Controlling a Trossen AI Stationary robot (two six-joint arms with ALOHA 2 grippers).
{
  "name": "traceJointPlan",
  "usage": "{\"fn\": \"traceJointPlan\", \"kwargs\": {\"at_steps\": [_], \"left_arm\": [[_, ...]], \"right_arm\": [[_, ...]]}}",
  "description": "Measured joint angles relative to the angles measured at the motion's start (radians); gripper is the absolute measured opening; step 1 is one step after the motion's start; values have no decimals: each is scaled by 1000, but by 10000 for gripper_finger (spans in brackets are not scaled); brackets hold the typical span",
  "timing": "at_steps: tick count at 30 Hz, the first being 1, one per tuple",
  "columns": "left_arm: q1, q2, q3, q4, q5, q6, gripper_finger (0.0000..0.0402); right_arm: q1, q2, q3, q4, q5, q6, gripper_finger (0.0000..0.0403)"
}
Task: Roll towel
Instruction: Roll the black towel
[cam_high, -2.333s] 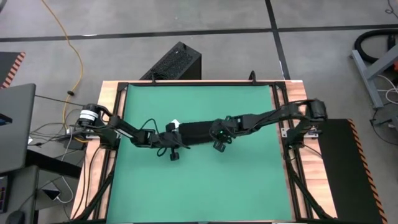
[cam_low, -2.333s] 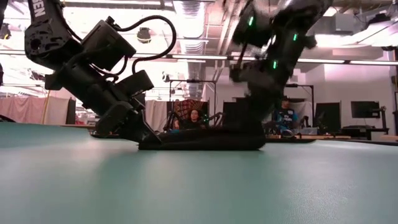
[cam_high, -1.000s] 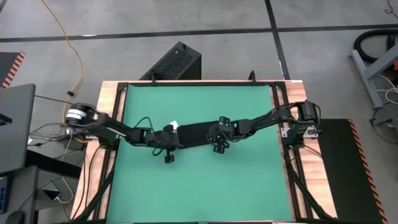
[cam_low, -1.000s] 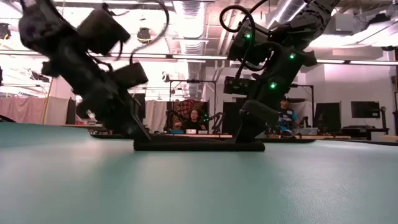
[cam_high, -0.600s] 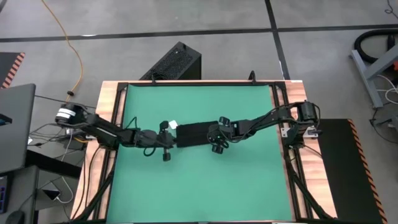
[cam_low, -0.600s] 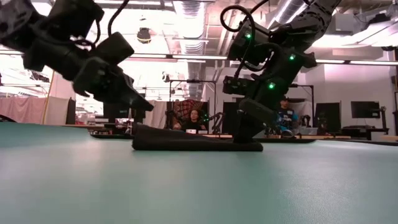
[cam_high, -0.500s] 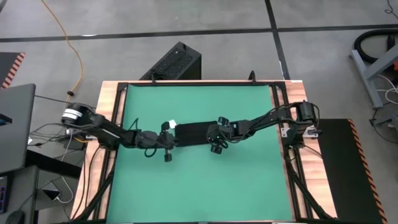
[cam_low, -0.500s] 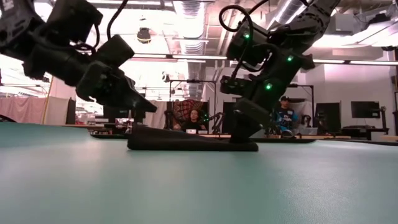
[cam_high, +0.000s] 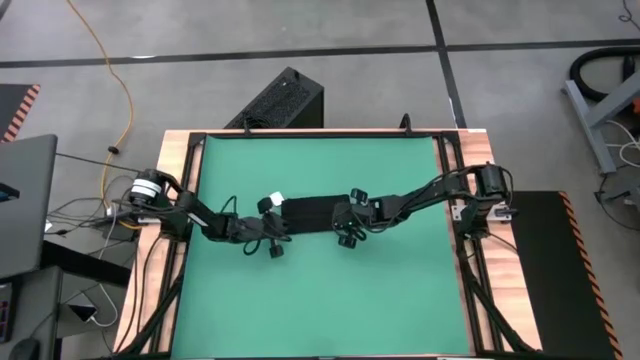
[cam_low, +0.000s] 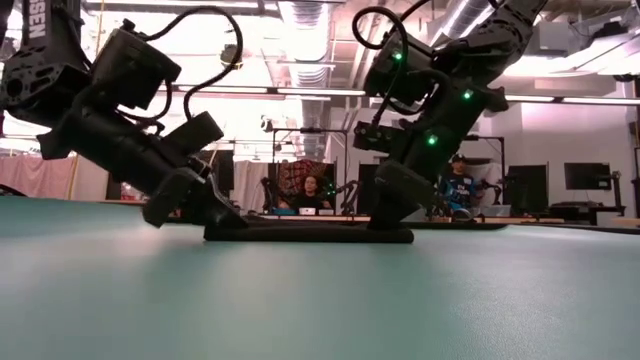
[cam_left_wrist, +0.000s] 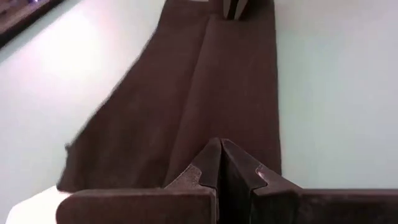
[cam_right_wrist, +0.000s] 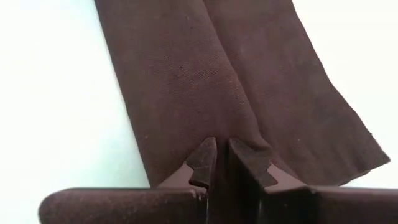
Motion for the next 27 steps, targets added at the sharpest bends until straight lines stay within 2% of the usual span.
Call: {"fn": "traceJointPlan", "kwargs": {"at_steps": [6,10,12,17,19,22,25,27], "left_arm": [[22,-1,2,-77,41,-34,0],[36,-1,2,-102,87,-36,0],[42,-1,1,-120,113,-36,0],[50,-2,2,-130,165,-1,0],[51,-2,1,-128,171,28,0],[60,-2,1,-127,192,54,0],[74,-3,1,-127,223,71,0],[82,-3,1,-127,236,77,0]], "right_arm": [[30,-88,-6,-25,112,-59,65],[29,-208,-3,-48,120,-158,65],[35,-278,-3,-69,99,-250,65],[46,-477,-13,-117,-57,-496,65],[20,-557,-76,-11,-170,-523,65],[-36,-652,-269,335,-274,-491,61],[-76,-638,-457,612,-237,-487,59],[-86,-592,-508,701,-214,-506,61]]}}
